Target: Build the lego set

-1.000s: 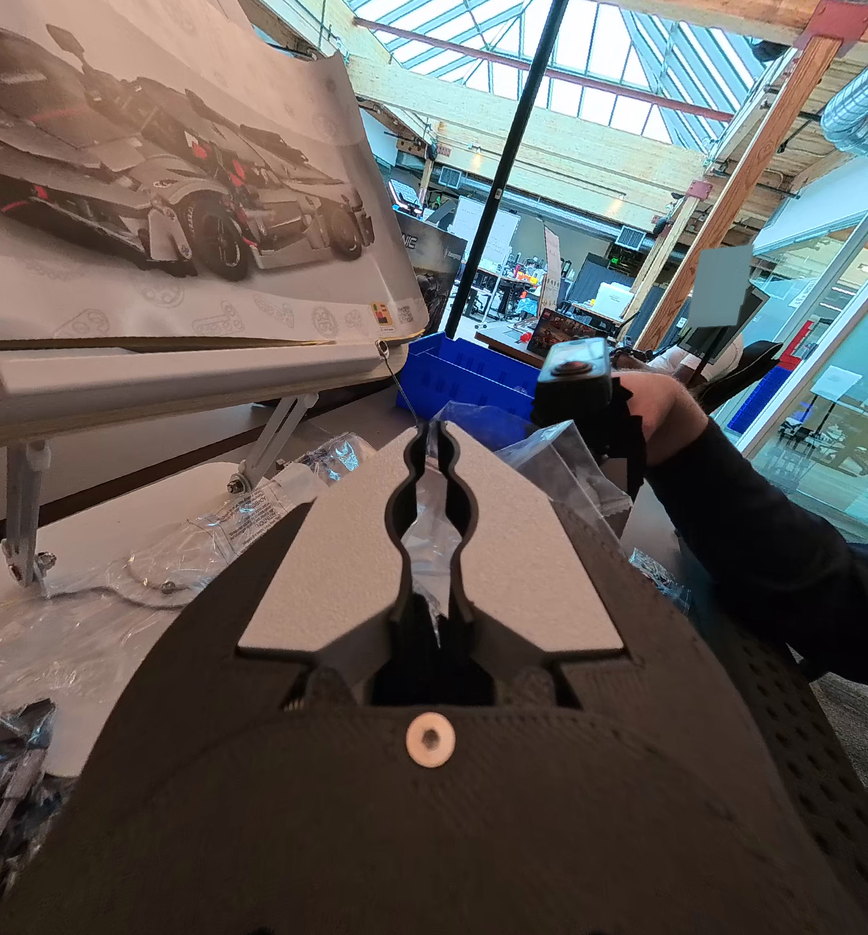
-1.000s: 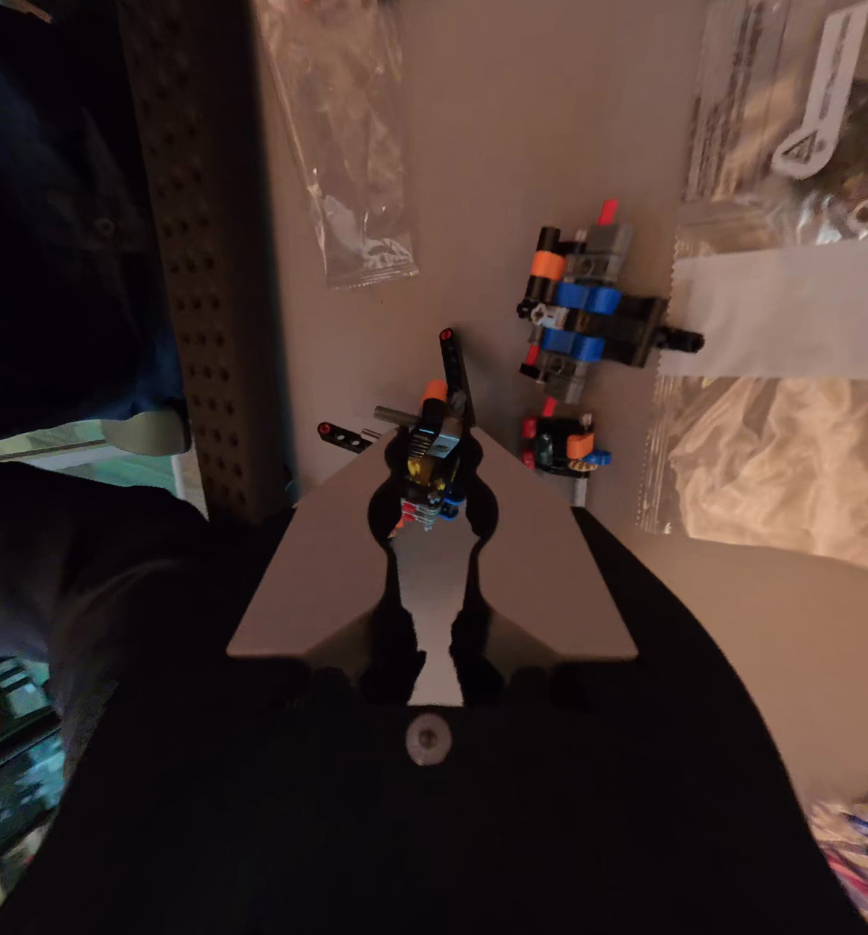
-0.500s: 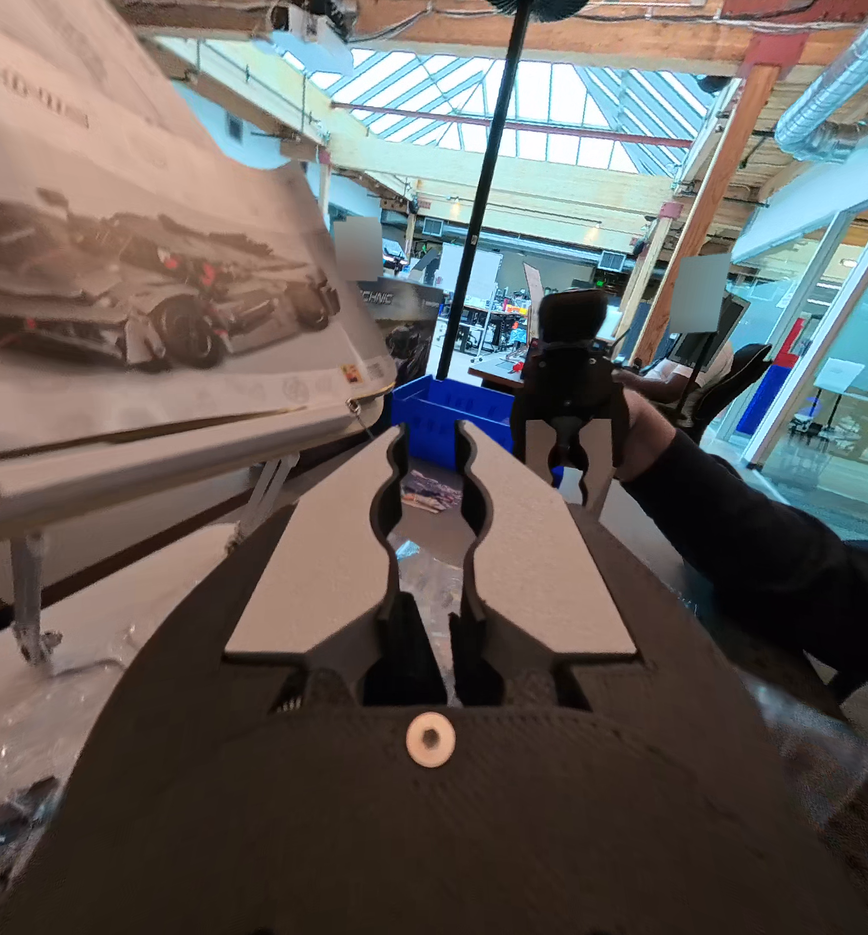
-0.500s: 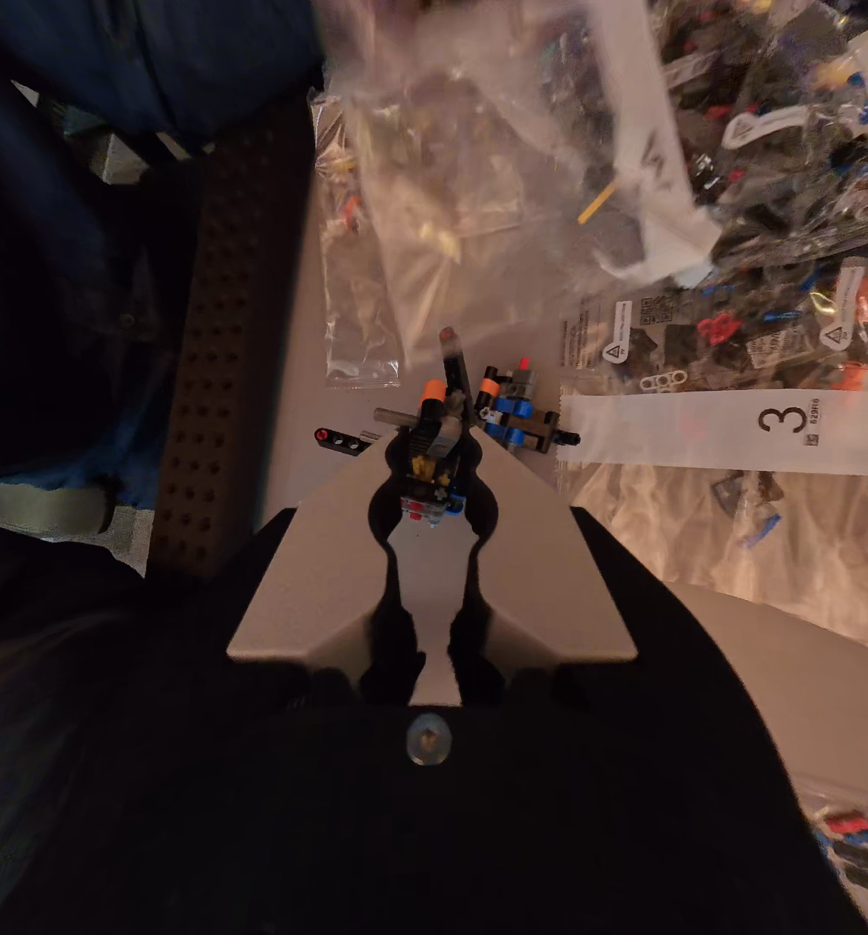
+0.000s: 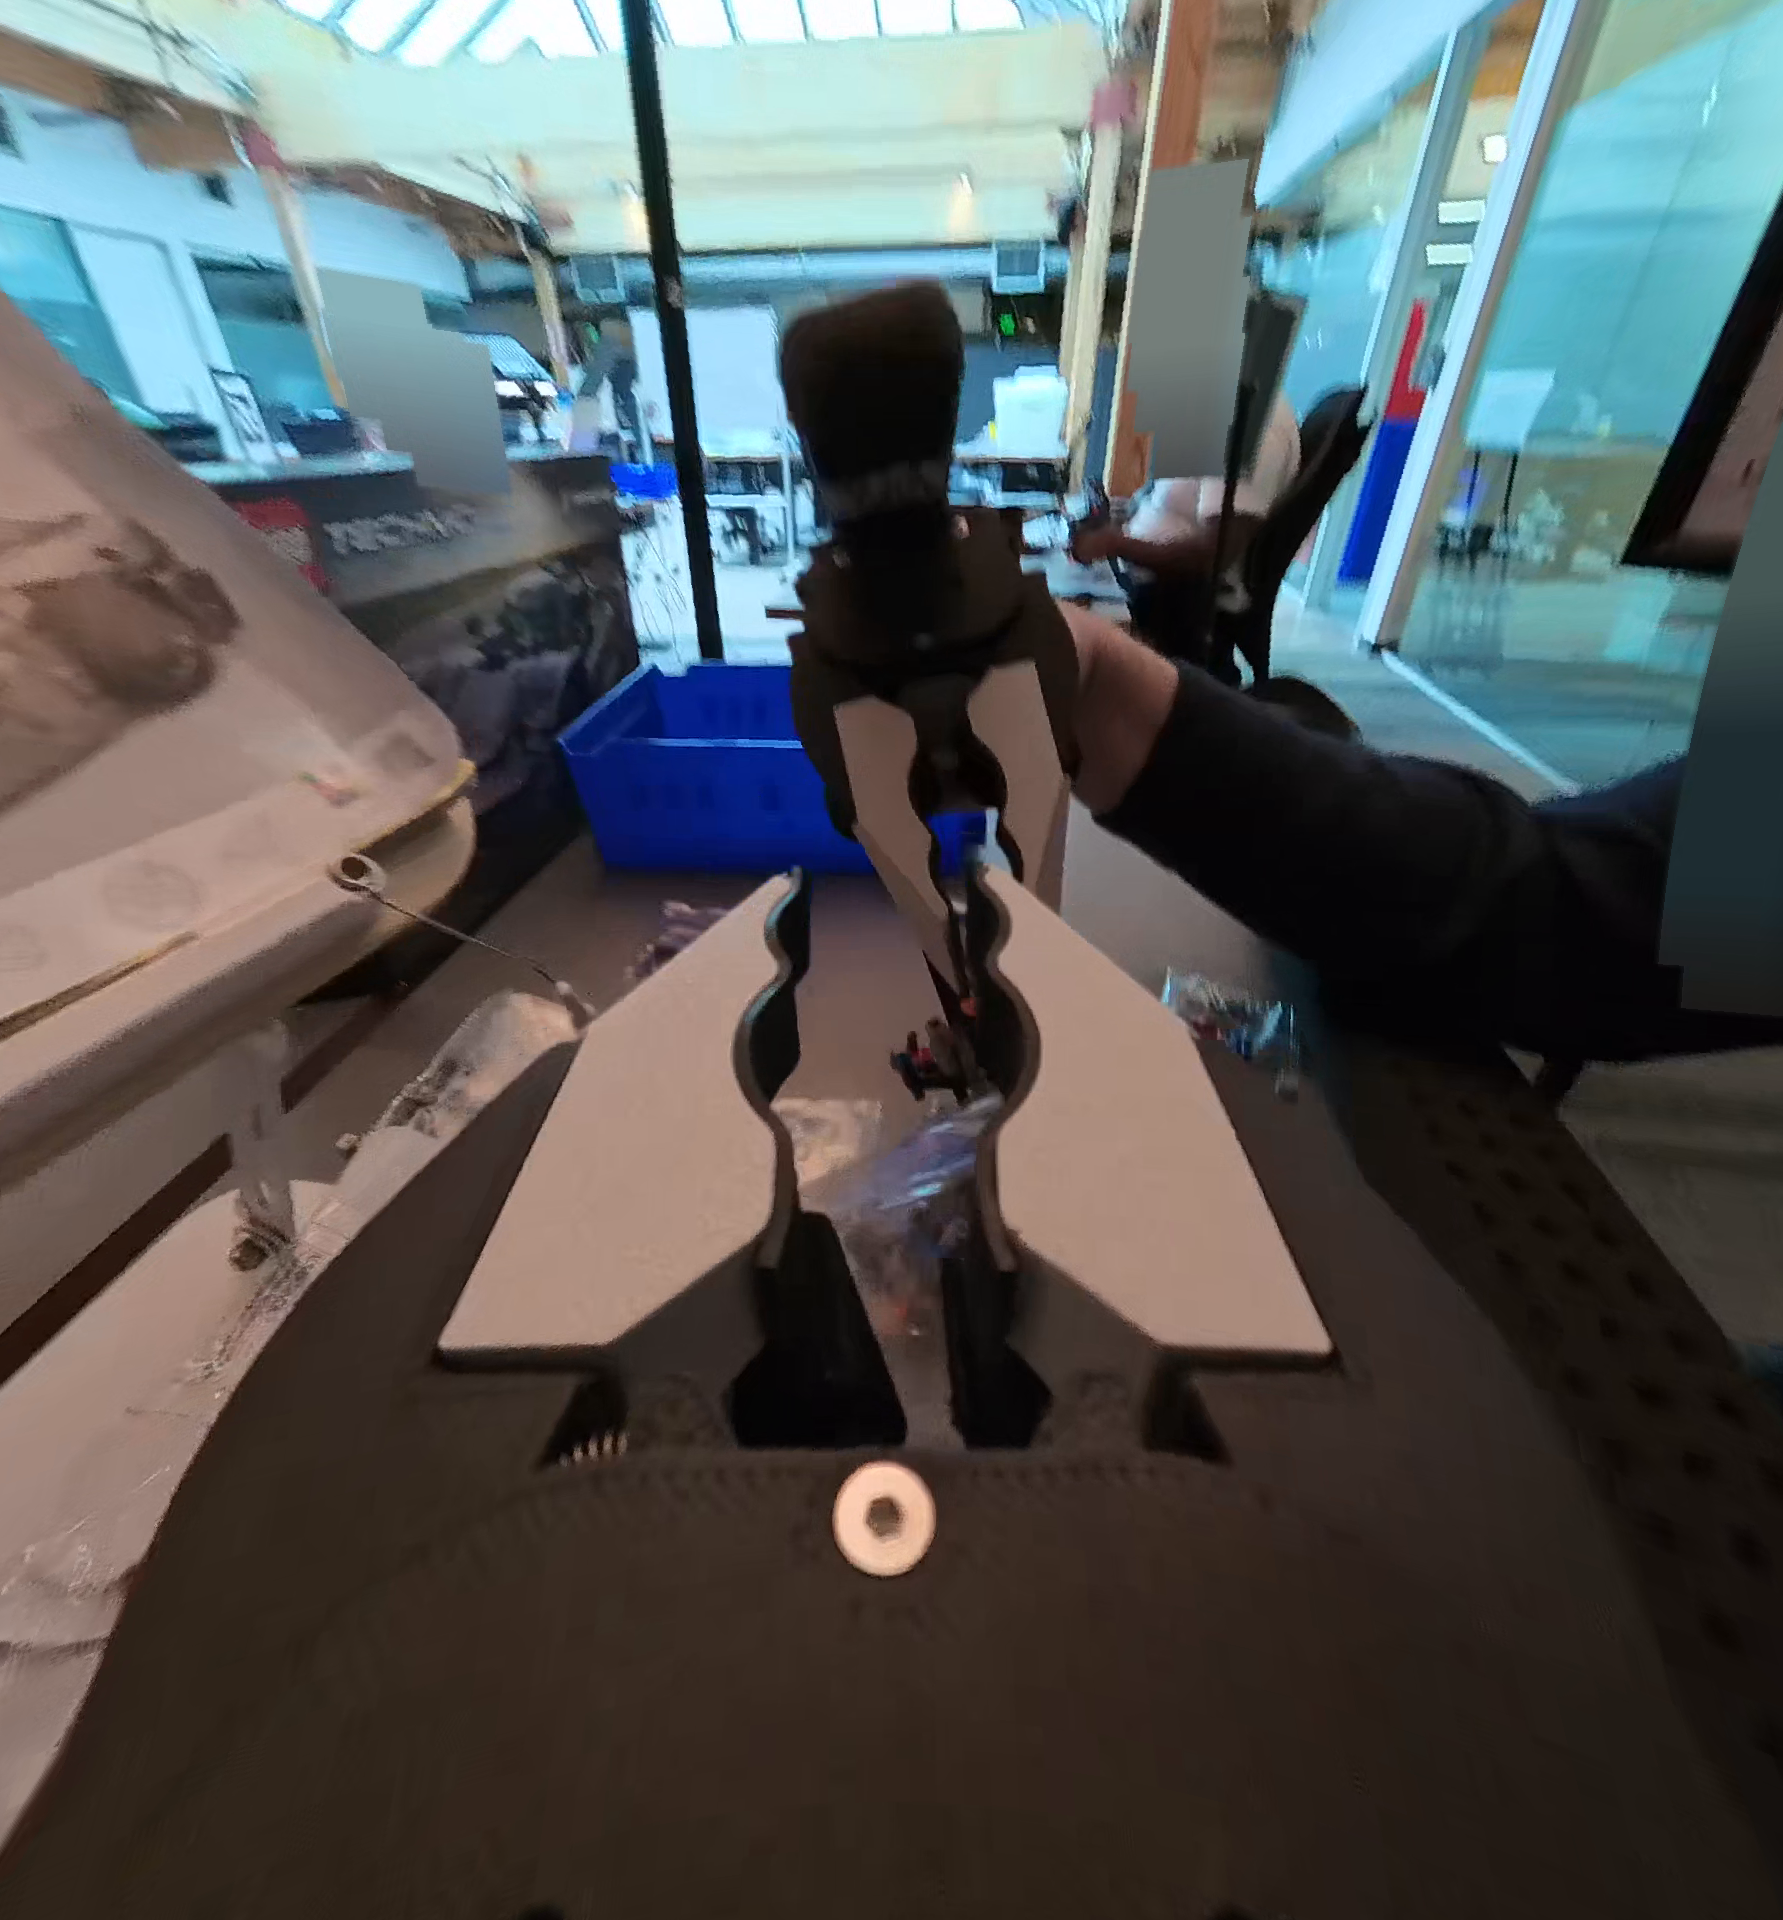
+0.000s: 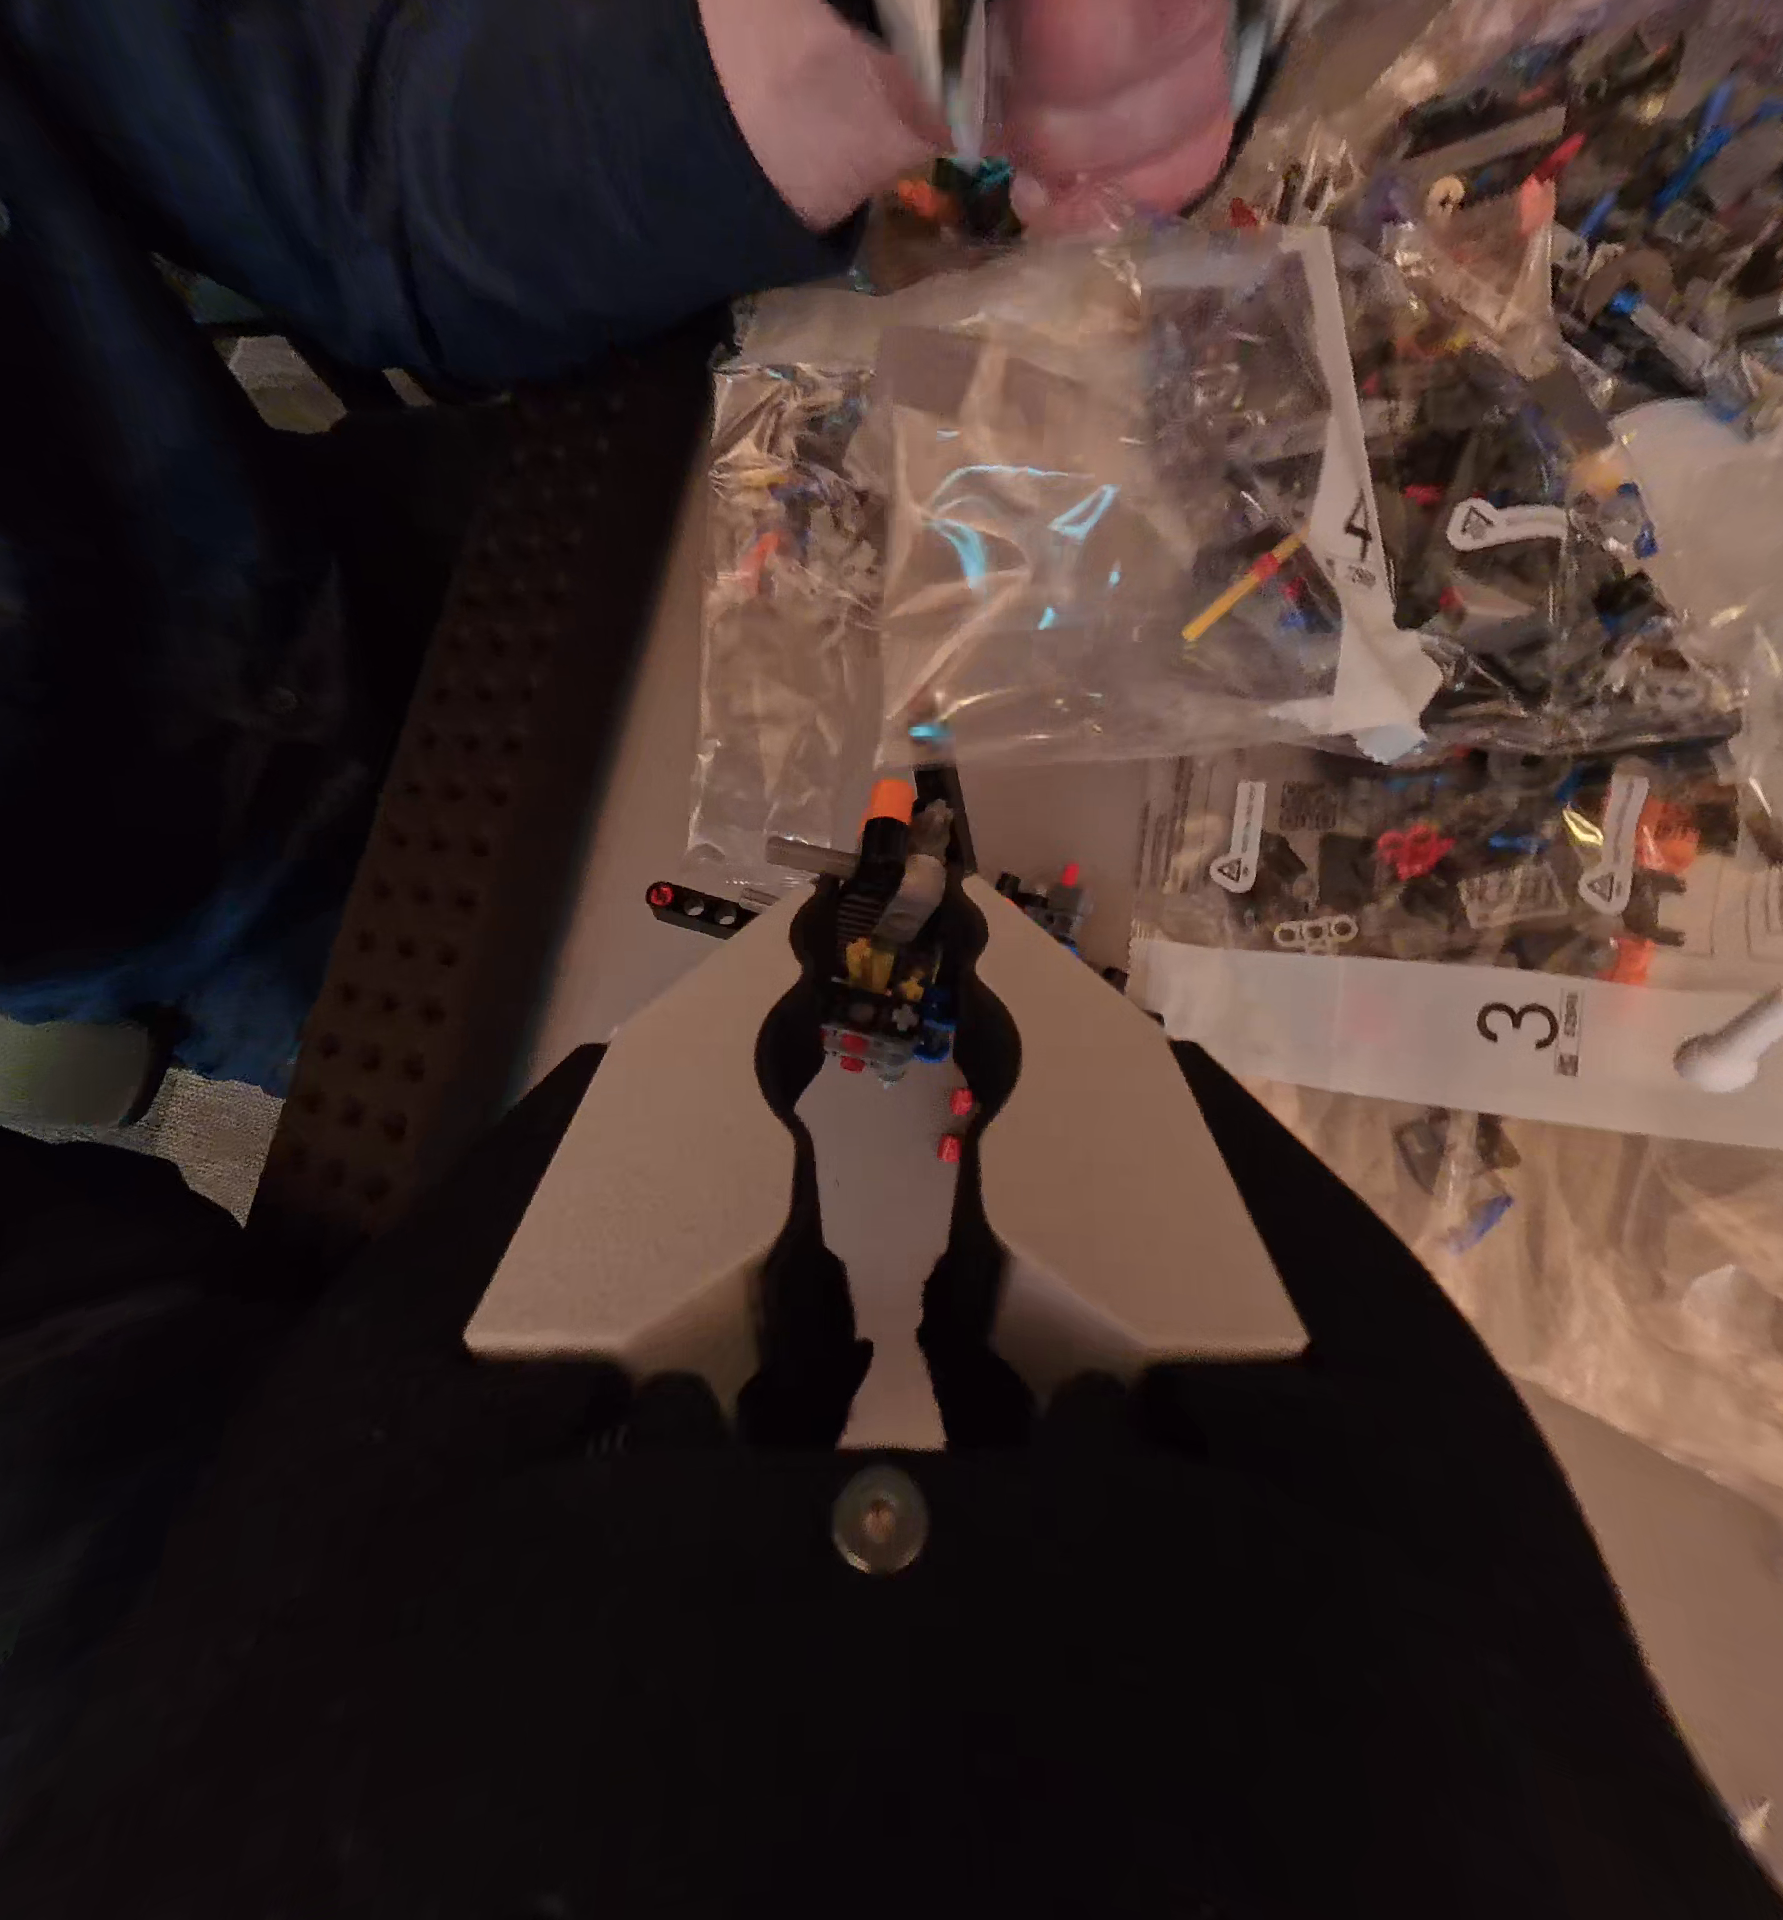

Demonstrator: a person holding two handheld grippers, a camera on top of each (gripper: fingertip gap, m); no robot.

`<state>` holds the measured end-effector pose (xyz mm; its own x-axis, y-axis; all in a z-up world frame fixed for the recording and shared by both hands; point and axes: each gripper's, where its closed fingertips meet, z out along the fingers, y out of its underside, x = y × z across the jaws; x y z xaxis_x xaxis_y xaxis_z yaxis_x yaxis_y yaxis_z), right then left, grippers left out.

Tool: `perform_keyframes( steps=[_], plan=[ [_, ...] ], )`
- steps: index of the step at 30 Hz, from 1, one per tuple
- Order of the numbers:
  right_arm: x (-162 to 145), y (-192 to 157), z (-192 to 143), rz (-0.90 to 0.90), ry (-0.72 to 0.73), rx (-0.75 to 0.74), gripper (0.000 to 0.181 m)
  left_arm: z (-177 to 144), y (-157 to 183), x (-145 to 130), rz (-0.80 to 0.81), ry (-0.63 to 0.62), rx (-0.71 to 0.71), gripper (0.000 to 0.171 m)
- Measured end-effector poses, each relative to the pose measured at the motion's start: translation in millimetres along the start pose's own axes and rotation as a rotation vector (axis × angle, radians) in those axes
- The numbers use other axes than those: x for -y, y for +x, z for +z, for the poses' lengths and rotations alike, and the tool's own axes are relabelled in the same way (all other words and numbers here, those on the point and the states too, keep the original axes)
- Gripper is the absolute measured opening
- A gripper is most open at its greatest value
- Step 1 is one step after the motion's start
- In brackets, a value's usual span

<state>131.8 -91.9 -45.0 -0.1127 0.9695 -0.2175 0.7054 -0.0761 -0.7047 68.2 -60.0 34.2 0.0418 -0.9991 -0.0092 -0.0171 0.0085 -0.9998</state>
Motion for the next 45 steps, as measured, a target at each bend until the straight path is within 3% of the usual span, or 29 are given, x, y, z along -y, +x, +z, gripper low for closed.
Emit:
perform_keyframes(
  steps=[7, 15, 19, 25, 29, 36, 45],
  plan=[
    [6.8, -21.4, -20.3, -0.055, 0.075, 0.044, 0.017, 30.0, 22.1, -43.7, 0.056, -0.229, -0.074, 0.031],
    [12.7, -11.0, -10.4, -0.083, 0.053, -0.013, 0.016, 50.0, 40.7, -66.6, 0.029, -0.316, -0.156, 0.034],
    [23.0, -11.7, -5.0, -0.128, 0.065, -0.026, 0.016, 54.1, 38.5, -81.0, 0.013, -0.382, -0.141, 0.016],
    [31.2, -6.6, -13.3, -0.123, 0.111, -0.074, 0.015, 54.1, 26.0, -74.8, 0.082, -0.364, -0.05, 0.012],
    [40.1, -3.6, -22.5, -0.111, 0.163, -0.107, 0.024, 51.6, 13.4, -76.7, 0.153, -0.399, 0.04, 0.011],
    [22.3, 12.2, -9.0, -0.027, 0.026, -0.157, 0.036, 49.5, -7.2, -77.1, 0.303, -0.442, 0.201, 0.01],
    [22.7, 22.3, -6.7, -0.055, 0.013, -0.218, 0.031, 46.4, -17.6, -75.8, 0.405, -0.47, 0.291, 0.009]
  ],
)
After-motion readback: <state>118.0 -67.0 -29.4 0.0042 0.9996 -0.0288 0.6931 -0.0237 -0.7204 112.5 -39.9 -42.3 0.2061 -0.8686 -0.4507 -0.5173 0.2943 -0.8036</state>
